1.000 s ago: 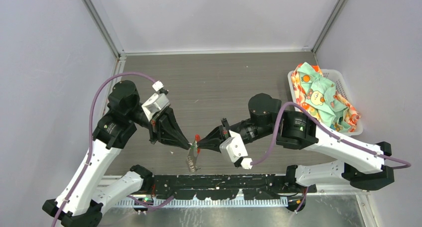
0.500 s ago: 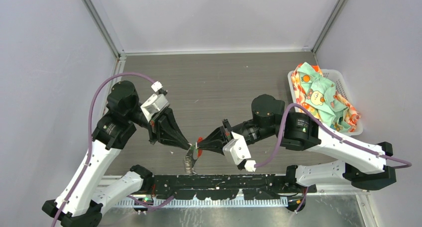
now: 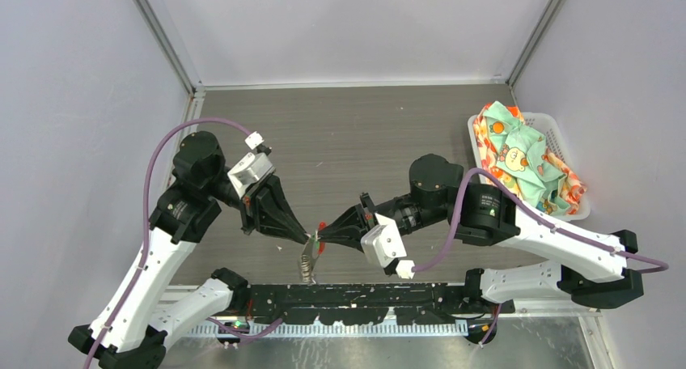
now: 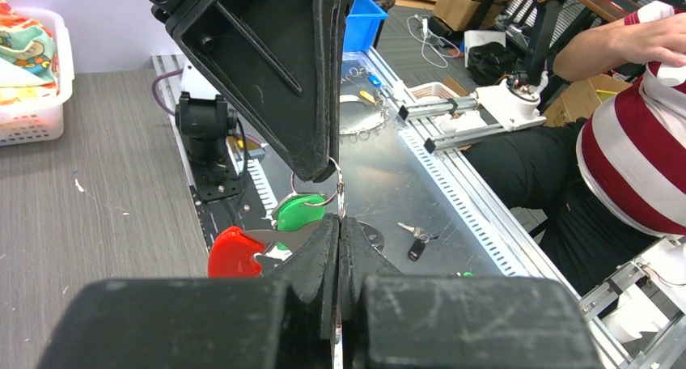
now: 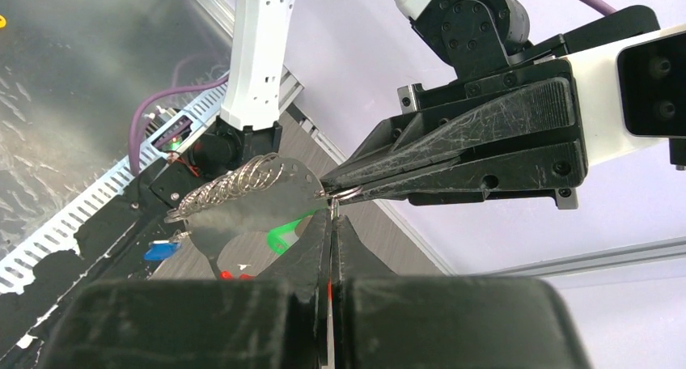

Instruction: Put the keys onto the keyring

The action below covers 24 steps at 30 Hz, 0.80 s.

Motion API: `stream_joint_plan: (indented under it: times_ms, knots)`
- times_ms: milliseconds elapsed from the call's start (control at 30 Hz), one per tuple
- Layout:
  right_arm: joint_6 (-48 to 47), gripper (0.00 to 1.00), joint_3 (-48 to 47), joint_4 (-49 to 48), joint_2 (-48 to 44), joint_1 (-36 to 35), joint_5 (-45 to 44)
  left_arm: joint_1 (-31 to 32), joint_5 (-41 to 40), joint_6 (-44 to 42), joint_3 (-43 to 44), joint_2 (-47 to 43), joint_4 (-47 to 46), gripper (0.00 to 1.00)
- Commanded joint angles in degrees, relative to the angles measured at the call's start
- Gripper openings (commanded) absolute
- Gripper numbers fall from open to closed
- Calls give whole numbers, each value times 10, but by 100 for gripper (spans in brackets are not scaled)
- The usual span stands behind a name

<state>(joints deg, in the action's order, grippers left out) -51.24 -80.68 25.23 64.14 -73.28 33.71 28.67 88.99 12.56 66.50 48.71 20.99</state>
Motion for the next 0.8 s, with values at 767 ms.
stream_joint_plan:
  times_ms: [767]
  knots:
    - [60, 1, 25, -127, -6, -4, -38, 2, 68, 13, 5, -1, -28, 0]
